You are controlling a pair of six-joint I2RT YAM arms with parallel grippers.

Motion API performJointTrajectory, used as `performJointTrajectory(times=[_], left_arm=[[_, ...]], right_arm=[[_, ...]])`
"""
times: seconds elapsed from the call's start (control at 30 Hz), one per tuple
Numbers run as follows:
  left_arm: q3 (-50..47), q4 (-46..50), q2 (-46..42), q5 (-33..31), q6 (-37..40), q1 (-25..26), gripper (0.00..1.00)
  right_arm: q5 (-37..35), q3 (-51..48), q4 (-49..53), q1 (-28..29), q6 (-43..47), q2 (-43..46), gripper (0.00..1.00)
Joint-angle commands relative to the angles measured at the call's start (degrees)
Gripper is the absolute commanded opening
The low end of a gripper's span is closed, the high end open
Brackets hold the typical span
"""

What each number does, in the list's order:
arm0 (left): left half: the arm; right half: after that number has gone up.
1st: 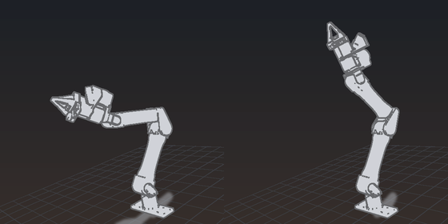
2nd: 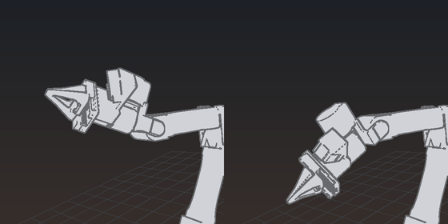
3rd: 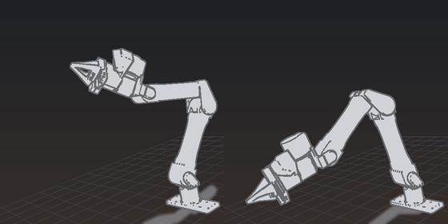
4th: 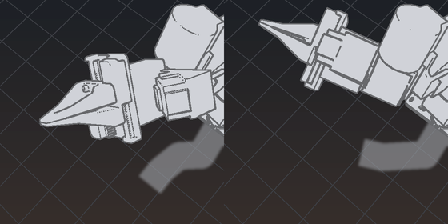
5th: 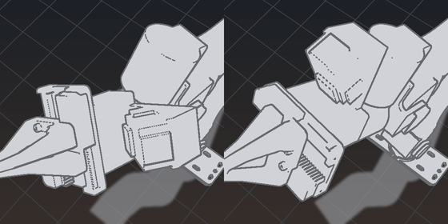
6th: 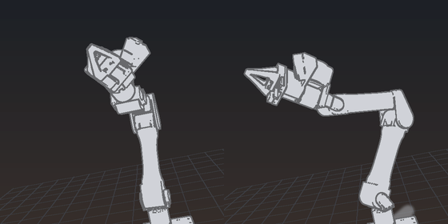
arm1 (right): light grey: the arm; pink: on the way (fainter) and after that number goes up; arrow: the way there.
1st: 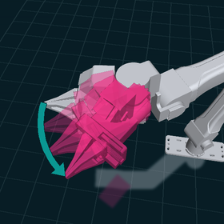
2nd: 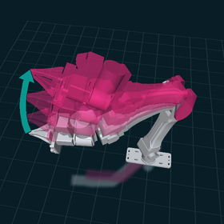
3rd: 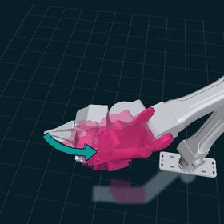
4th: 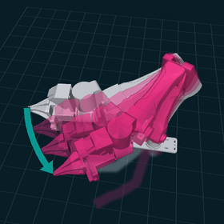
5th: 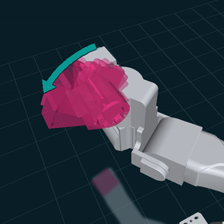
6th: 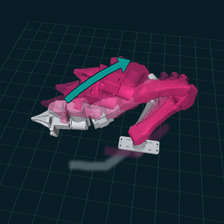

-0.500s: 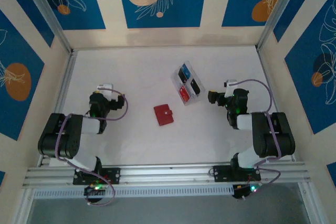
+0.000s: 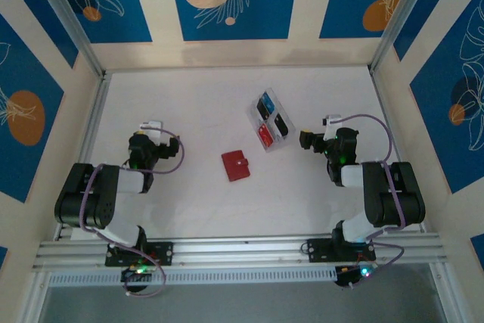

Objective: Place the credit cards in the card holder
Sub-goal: Open the button on the card holder.

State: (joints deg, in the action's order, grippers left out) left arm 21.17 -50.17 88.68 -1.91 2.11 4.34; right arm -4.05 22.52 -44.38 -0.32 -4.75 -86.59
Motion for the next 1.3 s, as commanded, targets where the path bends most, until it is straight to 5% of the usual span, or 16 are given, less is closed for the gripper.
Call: performJointTrajectory(times=[0.0,0.3,0.57,0.63,0.7,0.8,0.9,0.97,1.07,1.27], left_arm=[[1.1,-1.5,0.5,0.7,1.1,-0.7,1.00],[0.9,-1.8,0.6,0.7,0.8,-0.8,1.00],[-0.9,-4.9,-0.4,-7.4,-2.1,-0.9,1.00],[-0.1,1.4,-5.4,-9.5,-2.5,-0.8,1.00],[2.8,10.2,-9.5,-10.6,-2.5,-0.7,1.00],[7.7,23.4,-16.2,-16.3,-9.5,0.5,1.00],[15.2,41.6,-22.0,-18.8,-16.9,0.6,1.00],[17.0,45.8,-24.5,-18.2,-22.2,0.4,1.00],[17.4,48.2,-28.0,-5.5,-30.5,-1.0,1.00],[18.6,50.8,-27.4,12.2,-33.7,1.9,1.00]], right_arm=[[0.1,1.5,-1.6,0.4,-0.4,-0.7,0.99],[1.3,1.5,-1.4,-0.1,-0.7,-0.7,0.99],[-1.6,1.5,-1.5,-0.4,-2.6,0.3,0.99],[-9.6,2.7,5.8,-0.6,-5.9,5.9,0.99],[-10.2,3.5,11.6,-0.9,-6.4,12.6,0.99],[-15.4,6.8,22.6,-1.6,-20.1,21.5,0.99],[-24.4,16.0,51.9,-4.9,-50.1,26.0,0.99],[-10.1,17.4,54.7,-11.7,-52.0,27.7,0.99],[-6.1,19.5,57.1,-10.9,-47.4,30.0,0.99],[-18.8,36.6,81.4,7.2,-34.6,23.6,0.99]])
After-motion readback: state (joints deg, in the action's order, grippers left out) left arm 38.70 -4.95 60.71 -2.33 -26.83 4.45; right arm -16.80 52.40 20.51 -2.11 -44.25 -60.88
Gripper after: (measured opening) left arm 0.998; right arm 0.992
